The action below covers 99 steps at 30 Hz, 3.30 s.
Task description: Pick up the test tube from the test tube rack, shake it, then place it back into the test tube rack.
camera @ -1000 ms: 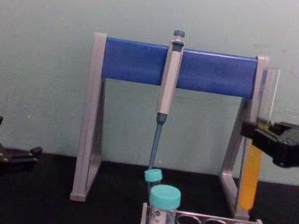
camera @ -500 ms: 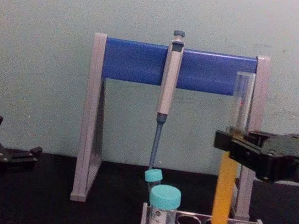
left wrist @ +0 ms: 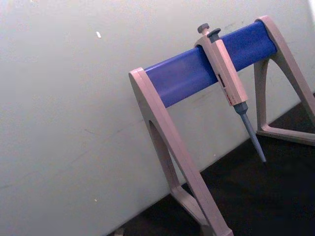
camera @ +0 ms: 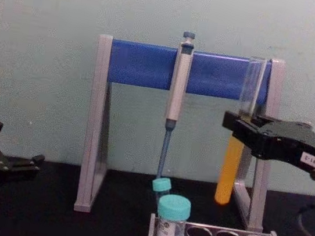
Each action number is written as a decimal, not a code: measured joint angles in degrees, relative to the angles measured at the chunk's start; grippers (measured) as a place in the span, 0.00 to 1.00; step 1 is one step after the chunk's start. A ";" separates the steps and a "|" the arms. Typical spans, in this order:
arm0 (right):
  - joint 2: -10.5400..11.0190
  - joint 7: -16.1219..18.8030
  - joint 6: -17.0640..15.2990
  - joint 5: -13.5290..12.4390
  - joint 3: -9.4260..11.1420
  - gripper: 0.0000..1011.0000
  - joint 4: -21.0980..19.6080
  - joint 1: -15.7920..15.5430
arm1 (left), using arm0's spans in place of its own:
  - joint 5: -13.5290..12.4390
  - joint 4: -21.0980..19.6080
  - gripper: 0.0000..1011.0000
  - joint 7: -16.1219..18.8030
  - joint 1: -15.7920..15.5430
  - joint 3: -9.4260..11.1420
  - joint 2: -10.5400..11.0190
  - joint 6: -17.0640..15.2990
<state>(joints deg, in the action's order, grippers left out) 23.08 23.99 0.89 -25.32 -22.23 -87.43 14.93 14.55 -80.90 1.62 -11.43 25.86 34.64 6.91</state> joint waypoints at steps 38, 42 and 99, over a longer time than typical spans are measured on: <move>-1.04 -0.94 -1.11 2.59 2.78 0.23 -0.12 -0.84 | 0.00 0.00 0.99 0.00 0.00 0.00 0.00 0.00; -1.07 -0.90 -1.14 2.59 2.83 0.23 -0.17 -0.84 | 0.00 0.00 0.99 0.00 0.00 0.00 0.00 0.00; 2.75 2.75 -2.85 -1.52 2.49 0.23 -3.97 -3.45 | 0.00 0.00 0.99 0.00 0.00 0.00 0.00 0.00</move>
<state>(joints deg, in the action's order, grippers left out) 25.83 26.74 -1.96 -26.84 -19.74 -91.40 11.49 14.55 -80.90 1.62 -11.43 25.86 34.65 6.91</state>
